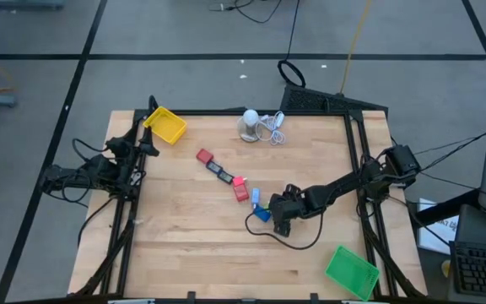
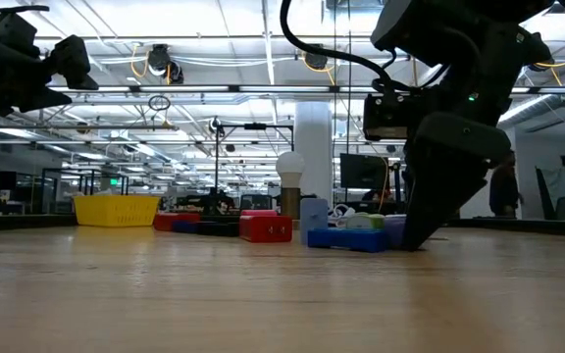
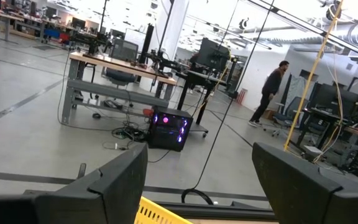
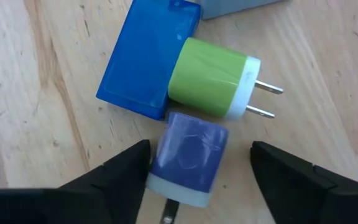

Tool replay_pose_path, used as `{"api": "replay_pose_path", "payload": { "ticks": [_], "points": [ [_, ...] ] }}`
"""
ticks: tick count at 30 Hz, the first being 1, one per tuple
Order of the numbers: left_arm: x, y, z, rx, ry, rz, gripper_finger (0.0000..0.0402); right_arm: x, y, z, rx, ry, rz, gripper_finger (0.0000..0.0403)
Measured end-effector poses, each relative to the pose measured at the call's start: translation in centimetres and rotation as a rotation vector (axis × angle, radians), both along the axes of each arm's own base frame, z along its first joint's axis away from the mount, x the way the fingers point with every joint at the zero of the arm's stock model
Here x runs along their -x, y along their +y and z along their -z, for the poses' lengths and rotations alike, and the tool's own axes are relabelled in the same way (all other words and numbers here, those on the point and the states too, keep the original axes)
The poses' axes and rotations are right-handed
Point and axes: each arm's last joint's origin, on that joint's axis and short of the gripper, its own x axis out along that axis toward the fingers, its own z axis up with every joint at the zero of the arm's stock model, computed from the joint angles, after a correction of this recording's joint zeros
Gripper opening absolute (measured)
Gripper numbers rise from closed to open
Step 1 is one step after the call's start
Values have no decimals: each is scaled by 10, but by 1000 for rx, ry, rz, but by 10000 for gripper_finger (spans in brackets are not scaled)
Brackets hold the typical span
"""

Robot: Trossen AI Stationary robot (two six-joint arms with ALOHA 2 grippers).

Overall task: Pick & Place Office items
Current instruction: Put the blue charger adapter into the green bin

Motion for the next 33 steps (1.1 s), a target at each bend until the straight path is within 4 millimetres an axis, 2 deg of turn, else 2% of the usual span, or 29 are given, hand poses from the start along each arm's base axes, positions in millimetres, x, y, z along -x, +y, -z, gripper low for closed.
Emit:
{"api": "replay_pose_path", "payload": {
  "ticks": [11, 14, 24, 29, 33],
  "points": [
    [0, 0, 0, 0, 0, 0, 294, 3, -2, -5, 21, 10, -34, 129],
    [0, 0, 0, 0, 0, 0, 294, 9, -4, -16, 24, 7, -35, 129],
    [0, 0, 0, 0, 0, 0, 294, 35, -6, -79, 65, -180, -9, 147],
    [0, 0, 0, 0, 1, 0, 294, 51, 0, -105, 12, -279, -50, 131],
    [0, 0, 0, 0, 0, 0, 294, 66, 12, -121, -107, -325, -98, 131]
  ]
}}
